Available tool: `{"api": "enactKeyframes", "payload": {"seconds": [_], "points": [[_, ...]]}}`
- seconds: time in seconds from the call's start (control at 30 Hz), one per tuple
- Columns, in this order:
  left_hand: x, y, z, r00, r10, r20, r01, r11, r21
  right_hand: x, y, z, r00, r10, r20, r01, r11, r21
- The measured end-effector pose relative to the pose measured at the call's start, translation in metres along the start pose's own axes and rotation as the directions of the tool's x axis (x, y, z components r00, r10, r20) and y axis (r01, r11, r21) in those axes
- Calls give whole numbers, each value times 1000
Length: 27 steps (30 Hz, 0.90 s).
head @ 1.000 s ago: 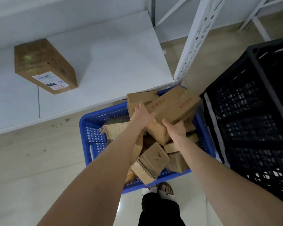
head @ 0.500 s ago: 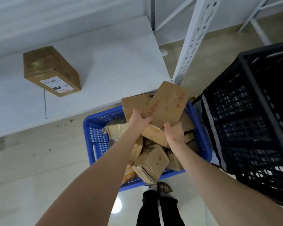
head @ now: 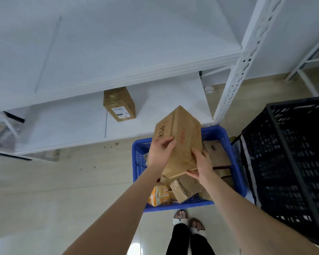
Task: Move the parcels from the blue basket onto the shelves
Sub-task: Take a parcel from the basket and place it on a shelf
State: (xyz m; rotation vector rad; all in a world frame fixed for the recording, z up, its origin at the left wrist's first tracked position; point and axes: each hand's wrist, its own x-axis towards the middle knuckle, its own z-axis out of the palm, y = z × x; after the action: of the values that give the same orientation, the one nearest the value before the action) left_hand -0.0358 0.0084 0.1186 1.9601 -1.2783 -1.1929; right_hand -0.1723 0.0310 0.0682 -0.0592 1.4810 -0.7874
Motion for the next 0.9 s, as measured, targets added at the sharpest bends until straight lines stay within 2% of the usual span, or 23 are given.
{"api": "enactKeyframes", "payload": {"seconds": [0.1,0.23,0.37,0.43,0.53,0.7,0.8,0.9], "points": [[-16,-2,-18,996,87,-6,-85,989,124,-17,8,17,995,56,86,-58,998,24],[-27,-13,-34,992,125,-5,-120,958,261,-28,14,37,980,70,188,-48,992,-121],[-23,-35,-44,997,60,56,-75,940,334,-21,29,48,984,111,141,-82,977,-196],[-15,-49,-48,991,-21,133,-15,965,261,-13,35,49,998,36,60,-22,974,-226],[3,-66,-52,976,-150,160,145,989,41,1,39,51,992,-129,2,124,944,-305],[34,-102,-43,941,-320,106,327,943,-60,23,47,65,943,-330,39,319,866,-385],[45,-128,-40,915,-396,80,404,895,-190,38,63,79,896,-430,108,425,765,-484],[57,-148,-42,884,-466,43,463,859,-216,49,85,96,864,-460,204,487,665,-567]]}}
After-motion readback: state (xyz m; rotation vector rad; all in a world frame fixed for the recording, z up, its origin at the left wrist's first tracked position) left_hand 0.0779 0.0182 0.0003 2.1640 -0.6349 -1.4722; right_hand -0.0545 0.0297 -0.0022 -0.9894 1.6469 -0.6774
